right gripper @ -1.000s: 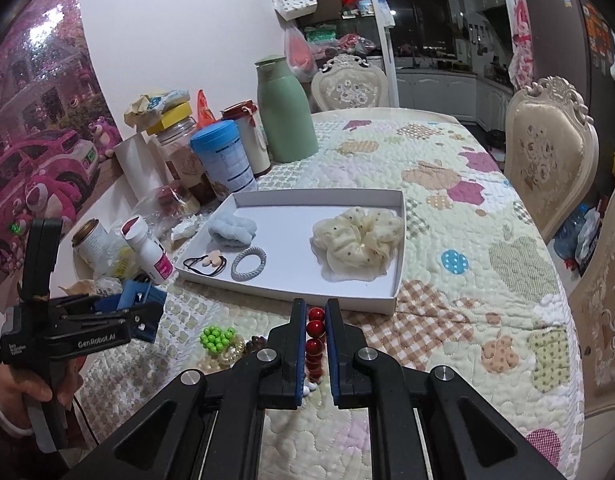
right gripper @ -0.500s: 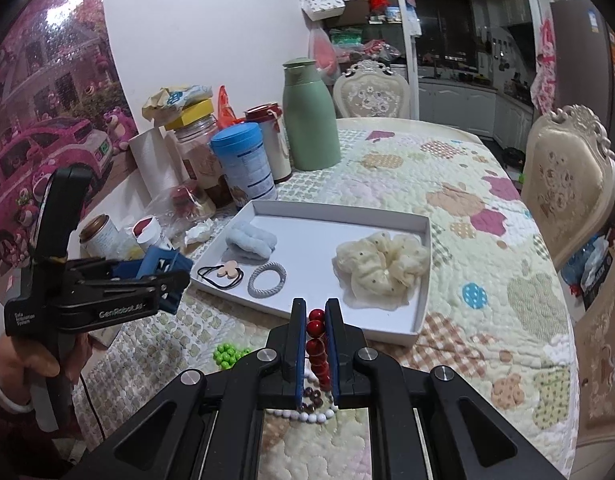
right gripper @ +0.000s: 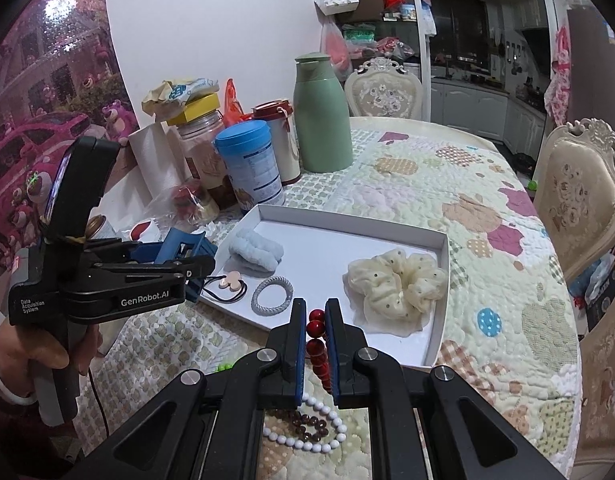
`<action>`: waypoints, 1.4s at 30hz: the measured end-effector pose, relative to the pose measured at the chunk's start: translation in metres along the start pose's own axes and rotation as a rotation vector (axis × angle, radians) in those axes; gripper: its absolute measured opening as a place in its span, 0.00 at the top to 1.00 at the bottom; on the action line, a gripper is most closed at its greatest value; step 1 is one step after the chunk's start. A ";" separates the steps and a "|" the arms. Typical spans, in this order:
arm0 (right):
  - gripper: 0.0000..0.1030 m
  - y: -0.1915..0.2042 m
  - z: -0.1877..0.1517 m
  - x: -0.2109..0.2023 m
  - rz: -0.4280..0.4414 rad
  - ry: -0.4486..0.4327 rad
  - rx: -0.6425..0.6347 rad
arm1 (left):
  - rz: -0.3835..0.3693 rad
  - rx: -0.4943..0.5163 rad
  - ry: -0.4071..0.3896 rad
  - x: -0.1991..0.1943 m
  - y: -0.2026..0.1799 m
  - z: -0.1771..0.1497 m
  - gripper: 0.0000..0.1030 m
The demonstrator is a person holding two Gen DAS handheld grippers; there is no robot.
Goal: Organize jewelry
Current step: 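Lift the blue claw and red bracelet and carry both over the white tray, then lower both items into the tray and open both tools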
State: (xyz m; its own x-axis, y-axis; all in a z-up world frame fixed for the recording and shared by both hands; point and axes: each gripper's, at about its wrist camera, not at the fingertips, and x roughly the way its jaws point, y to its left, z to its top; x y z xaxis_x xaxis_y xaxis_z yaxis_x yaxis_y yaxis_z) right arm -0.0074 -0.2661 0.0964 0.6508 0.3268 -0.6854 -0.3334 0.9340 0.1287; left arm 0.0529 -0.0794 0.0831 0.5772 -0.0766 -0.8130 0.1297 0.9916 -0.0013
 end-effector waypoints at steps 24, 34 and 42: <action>0.92 -0.014 0.050 0.079 0.025 0.073 -0.001 | -0.044 -0.085 0.083 0.062 0.015 0.063 0.53; 0.91 -0.027 0.084 0.140 0.066 0.113 0.054 | -0.046 -0.123 0.137 0.115 0.015 0.088 0.53; 0.91 -0.041 0.095 0.198 0.058 0.174 0.078 | -0.036 -0.133 0.175 0.150 0.015 0.092 0.53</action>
State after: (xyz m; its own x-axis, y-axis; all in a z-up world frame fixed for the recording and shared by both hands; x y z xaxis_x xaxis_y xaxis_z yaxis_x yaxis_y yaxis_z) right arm 0.2000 -0.2264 0.0230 0.5021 0.3572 -0.7876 -0.3086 0.9248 0.2227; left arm 0.2158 -0.0854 0.0152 0.4242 -0.1040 -0.8996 0.0334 0.9945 -0.0992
